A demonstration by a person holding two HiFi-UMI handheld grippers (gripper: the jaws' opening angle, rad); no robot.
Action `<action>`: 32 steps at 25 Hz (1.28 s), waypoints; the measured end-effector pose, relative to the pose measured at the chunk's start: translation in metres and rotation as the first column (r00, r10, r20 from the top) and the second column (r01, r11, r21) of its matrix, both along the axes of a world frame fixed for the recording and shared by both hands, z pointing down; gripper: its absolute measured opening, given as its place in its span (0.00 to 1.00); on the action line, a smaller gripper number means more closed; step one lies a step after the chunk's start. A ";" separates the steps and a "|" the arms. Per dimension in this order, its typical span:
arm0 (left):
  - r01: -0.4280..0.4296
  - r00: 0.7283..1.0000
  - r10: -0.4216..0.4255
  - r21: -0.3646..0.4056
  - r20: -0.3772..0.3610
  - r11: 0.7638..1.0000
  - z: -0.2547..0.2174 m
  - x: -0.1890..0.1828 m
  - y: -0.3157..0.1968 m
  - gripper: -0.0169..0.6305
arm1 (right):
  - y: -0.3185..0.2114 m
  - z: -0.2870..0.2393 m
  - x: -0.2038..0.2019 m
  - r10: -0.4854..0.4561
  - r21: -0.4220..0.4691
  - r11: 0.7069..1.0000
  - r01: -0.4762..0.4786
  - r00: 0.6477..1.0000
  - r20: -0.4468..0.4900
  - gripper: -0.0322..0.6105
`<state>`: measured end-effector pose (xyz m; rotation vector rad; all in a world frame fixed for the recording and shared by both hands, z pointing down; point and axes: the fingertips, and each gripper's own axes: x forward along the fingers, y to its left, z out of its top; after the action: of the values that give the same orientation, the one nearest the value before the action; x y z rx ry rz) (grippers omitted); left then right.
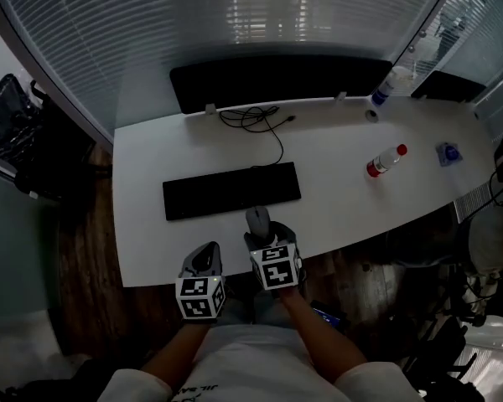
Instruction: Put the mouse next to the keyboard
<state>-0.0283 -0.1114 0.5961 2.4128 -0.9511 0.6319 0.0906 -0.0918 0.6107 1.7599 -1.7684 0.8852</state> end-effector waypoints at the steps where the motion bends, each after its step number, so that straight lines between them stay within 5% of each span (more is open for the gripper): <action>1: -0.011 1.000 0.011 0.000 0.003 1.000 0.002 0.008 0.001 0.03 | 0.003 0.001 0.009 0.013 -0.001 1.000 -0.013 1.000 0.003 0.52; 20: -0.071 0.997 0.071 -0.001 0.024 0.998 0.027 0.129 0.010 0.03 | 0.035 0.058 0.180 0.111 -0.107 0.987 -0.116 0.992 -0.052 0.52; 32: -0.059 0.998 0.060 -0.024 0.034 0.998 0.051 0.178 0.007 0.03 | 0.023 0.106 0.241 0.107 -0.161 0.980 -0.114 0.993 -0.049 0.52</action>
<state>0.1500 -0.1046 0.6475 2.4248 -0.8835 0.7044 0.3318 -0.0690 0.7169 1.7697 -1.5386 1.0032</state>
